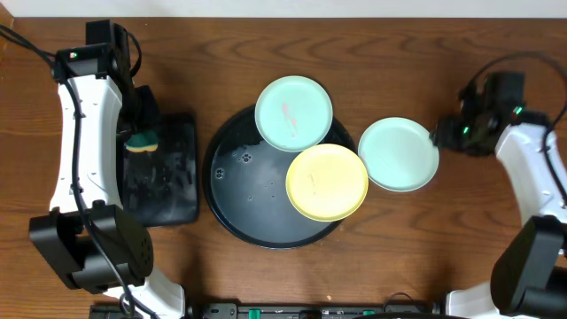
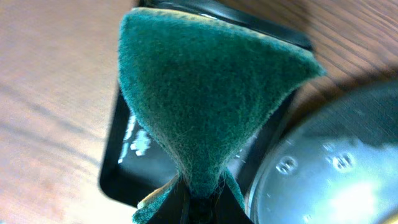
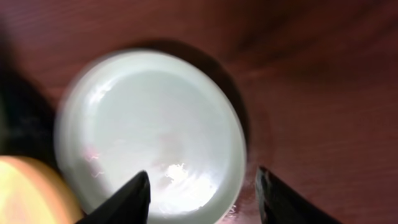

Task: Clean dirty plates on tray and stack at the side
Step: 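Grasp the yellow plate rim with the right gripper and pull it center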

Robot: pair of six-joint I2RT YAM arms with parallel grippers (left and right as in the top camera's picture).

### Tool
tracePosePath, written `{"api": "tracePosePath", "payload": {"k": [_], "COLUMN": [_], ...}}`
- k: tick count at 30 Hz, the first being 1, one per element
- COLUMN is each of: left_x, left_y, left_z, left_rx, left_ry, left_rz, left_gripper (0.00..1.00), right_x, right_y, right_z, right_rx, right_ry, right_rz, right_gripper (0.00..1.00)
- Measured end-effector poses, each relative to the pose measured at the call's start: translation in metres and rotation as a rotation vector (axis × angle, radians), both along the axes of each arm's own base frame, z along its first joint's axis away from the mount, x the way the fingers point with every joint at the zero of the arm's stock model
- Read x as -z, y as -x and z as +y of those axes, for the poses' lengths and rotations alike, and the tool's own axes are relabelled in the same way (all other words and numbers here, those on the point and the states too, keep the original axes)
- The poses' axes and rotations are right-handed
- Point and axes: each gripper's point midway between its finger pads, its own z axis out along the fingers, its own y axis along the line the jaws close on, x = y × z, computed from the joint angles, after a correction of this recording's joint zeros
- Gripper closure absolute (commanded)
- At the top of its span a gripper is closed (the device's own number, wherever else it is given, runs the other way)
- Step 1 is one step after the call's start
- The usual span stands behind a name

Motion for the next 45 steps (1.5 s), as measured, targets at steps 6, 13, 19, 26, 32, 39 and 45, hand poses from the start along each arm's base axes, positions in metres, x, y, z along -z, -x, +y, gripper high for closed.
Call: {"api": "tracePosePath", "payload": {"k": [6,13,19,26,32,39,45], "left_x": [-0.004,-0.038,-0.054,-0.035,-0.015,-0.039,-0.053], "left_y": [-0.004,0.008,0.017,0.019,0.013,0.02,0.037], "left_z": [-0.028,-0.058,-0.063,-0.072,-0.082,-0.08,-0.076], "left_rx": [0.137,0.256,0.212,0.174,0.157,0.126,0.084], "left_ry": [0.129,0.164,0.129,0.065,0.042,-0.027,-0.043], "left_rz": [-0.031,-0.11,-0.142,-0.107,-0.12,-0.247,-0.365], "left_gripper": [0.92,0.92,0.92,0.92,0.93,0.93,0.93], "right_x": [-0.054,-0.045,-0.021,0.015,0.042,0.049,0.05], "right_y": [-0.009,0.015,0.029,0.047,0.059,0.059,0.056], "right_z": [0.036,0.096,0.13,0.148,0.15,0.151,0.154], "right_rx": [-0.09,-0.236,-0.285,-0.311,-0.326,-0.351,-0.363], "right_ry": [-0.097,-0.147,-0.121,-0.08,-0.065,-0.054,-0.051], "right_rz": [-0.036,0.05,0.088,0.126,0.139,0.125,0.113], "right_gripper": [0.44,0.5,0.52,0.6,0.68,0.78,0.77]}}
